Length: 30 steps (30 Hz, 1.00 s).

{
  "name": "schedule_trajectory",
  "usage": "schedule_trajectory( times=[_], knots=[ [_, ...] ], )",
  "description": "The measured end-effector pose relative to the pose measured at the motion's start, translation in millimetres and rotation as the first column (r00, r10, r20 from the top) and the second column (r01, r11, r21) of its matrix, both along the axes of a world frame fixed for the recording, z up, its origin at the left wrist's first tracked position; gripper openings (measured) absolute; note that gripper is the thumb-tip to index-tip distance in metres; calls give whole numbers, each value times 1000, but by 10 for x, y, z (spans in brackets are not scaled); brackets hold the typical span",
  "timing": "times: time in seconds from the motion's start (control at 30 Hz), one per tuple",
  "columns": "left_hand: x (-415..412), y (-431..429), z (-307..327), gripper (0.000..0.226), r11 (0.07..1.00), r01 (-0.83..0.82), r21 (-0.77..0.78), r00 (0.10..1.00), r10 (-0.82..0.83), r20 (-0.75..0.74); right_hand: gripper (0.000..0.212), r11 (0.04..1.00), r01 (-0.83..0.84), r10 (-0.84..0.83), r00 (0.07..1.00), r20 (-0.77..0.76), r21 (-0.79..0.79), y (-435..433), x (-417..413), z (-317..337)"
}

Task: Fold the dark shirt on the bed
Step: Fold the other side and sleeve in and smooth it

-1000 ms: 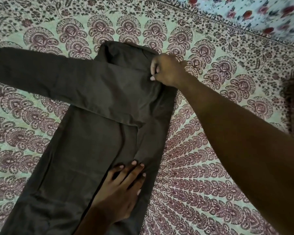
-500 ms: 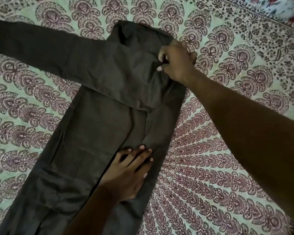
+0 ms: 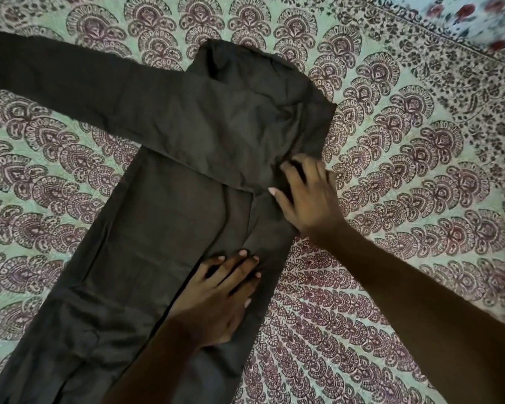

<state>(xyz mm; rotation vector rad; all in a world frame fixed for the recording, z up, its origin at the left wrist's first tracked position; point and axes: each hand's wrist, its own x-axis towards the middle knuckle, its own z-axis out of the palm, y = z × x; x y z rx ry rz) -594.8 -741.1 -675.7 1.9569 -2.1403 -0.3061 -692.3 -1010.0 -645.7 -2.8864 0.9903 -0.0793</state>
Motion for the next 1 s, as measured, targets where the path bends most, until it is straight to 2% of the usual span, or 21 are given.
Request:
schedule_trajectory(
  times=[0.13,0.2,0.3,0.37,0.43,0.5,0.57,0.63,0.7,0.8,0.9,1.0],
  knots=[
    [-1,2,15,45,1000,-14,-6,1000,14,0,75,984,173,-164,975,-147,48,-438,139,22],
    [0,1,23,45,1000,-17,-11,1000,17,5,76,963,254,-235,955,-182,90,-691,255,71],
    [5,1,39,44,1000,-15,-15,1000,15,16,73,953,285,-266,950,-165,104,-755,331,134],
    [8,-7,34,45,1000,-20,-17,1000,21,21,71,960,276,-270,958,-98,56,-543,311,184],
    [1,-1,24,45,1000,-20,-21,1000,20,17,68,978,203,-200,978,-61,48,-167,189,196],
    [5,5,9,47,1000,-12,-24,1000,12,19,68,999,-2,7,992,-129,43,124,3,179],
    [7,19,-12,49,1000,-8,-18,1000,9,23,70,987,-148,160,958,-236,66,45,-71,181],
    [12,19,-18,50,1000,-12,-14,1000,12,18,73,992,-91,110,953,-280,83,-233,19,210],
    [19,12,-12,49,1000,-17,-20,1000,18,17,73,990,58,-17,953,-303,128,-500,169,279],
    [18,10,4,49,1000,-10,-25,1000,10,8,71,981,168,-137,954,-267,98,-456,265,353],
    [22,14,34,50,1000,5,-12,1000,-5,14,67,986,154,-141,976,-164,69,34,153,385],
    [23,19,83,49,1000,14,-8,1000,-14,19,57,994,44,-31,991,-127,97,592,-82,386]
  ],
)
